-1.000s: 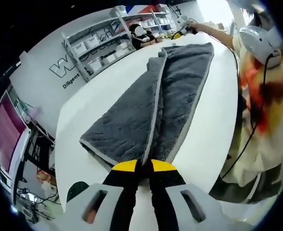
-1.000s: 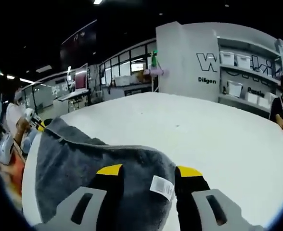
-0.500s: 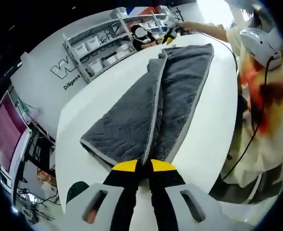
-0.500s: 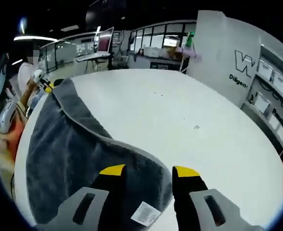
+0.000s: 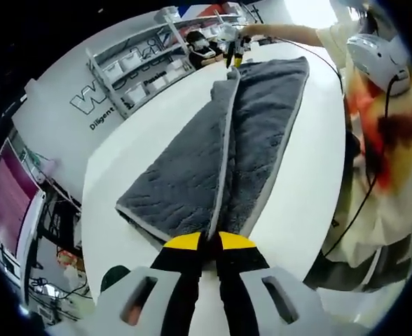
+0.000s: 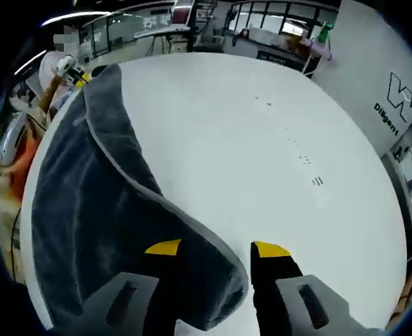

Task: Fold the towel on the table until its edges align and the towel forms a compact rectangular stack.

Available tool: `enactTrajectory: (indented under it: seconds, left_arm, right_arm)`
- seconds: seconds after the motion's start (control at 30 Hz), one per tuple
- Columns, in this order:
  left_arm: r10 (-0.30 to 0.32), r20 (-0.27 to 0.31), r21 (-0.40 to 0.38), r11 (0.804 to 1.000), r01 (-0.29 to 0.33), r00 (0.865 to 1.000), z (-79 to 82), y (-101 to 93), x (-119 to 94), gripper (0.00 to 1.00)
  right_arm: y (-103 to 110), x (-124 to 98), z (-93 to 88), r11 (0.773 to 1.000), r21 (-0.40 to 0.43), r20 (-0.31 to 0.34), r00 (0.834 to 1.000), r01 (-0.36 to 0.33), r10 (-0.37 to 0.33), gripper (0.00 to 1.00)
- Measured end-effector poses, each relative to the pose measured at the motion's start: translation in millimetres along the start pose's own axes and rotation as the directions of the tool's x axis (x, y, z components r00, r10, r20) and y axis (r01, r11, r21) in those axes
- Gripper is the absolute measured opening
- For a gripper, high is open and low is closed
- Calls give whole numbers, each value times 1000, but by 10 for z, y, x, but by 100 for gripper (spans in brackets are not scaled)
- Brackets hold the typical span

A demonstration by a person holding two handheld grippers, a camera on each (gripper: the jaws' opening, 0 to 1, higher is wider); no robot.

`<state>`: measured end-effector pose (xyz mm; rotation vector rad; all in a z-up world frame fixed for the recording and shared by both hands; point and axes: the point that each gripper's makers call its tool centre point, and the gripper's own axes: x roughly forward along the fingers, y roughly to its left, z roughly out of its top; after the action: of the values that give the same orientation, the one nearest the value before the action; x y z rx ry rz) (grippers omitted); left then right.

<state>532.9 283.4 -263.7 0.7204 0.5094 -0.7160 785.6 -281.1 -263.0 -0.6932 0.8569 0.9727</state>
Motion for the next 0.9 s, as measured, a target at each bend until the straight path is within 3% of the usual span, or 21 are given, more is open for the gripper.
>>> enactTrajectory:
  seconds: [0.27,0.47,0.63,0.67,0.83,0.9]
  left_arm:
    - [4,1,8,1000,-4,1000,-9,-7,9,6]
    - [3,15,12,1000,-3,1000,-25,-13,11,5]
    - [-3,30,-3,1000,3,1000,-23,3,51,2]
    - [-3,34,-9,1000,3,999,-26,12,54,2]
    - [-8,32,-1,1000,8,999,-31,26,69,2]
    - [1,31,10,1000,-2,1000,-34,28,75,2]
  right_arm:
    - [91,-31,-51,997,-72,-9,999,37,-37,9]
    - [146,-233,-10,986,-110,44,992,126,-122,6]
    - [191,-492,95,967,-140,135,971,215,-196,5]
    - [216,-519,74,967,-138,135,971,215,-196,5]
    - [213,-791,-7,943,-88,198,934,320,-298,5]
    - [321,-852,-47,940,-85,212,928,329,-306,5]
